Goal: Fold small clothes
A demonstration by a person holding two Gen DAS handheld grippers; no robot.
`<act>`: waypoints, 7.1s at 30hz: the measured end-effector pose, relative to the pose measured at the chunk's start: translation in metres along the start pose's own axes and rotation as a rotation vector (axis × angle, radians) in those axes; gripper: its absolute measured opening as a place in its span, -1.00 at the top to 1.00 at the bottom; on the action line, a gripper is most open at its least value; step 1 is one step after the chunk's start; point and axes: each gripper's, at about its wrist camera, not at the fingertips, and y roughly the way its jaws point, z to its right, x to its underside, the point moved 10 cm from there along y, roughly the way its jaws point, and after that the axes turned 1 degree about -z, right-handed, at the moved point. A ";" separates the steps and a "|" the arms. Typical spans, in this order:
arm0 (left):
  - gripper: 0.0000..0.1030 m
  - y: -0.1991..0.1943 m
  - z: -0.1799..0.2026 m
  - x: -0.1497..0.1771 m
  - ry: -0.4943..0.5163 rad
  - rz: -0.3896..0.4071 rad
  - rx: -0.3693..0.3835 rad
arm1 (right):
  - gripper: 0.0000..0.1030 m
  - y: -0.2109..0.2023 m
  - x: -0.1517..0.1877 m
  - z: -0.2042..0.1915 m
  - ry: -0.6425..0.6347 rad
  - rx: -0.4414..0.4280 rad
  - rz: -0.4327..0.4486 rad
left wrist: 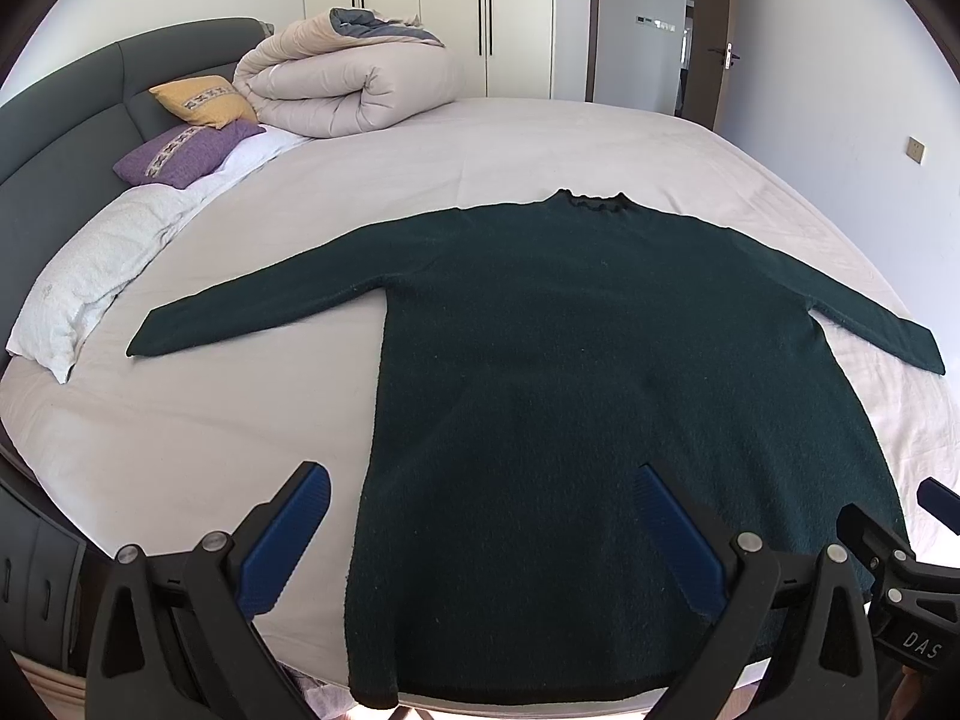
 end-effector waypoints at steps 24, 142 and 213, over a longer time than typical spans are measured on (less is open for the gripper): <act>-1.00 0.002 0.000 0.003 -0.001 -0.004 0.004 | -1.00 0.003 0.004 -0.003 -0.004 0.006 -0.005; 0.86 0.177 -0.055 -0.139 0.358 0.223 -0.176 | -0.43 0.208 -0.216 -0.127 0.423 -0.928 -0.345; 0.51 0.218 -0.091 -0.154 0.009 0.100 0.164 | 0.86 0.364 -0.323 -0.036 0.366 -0.427 -0.182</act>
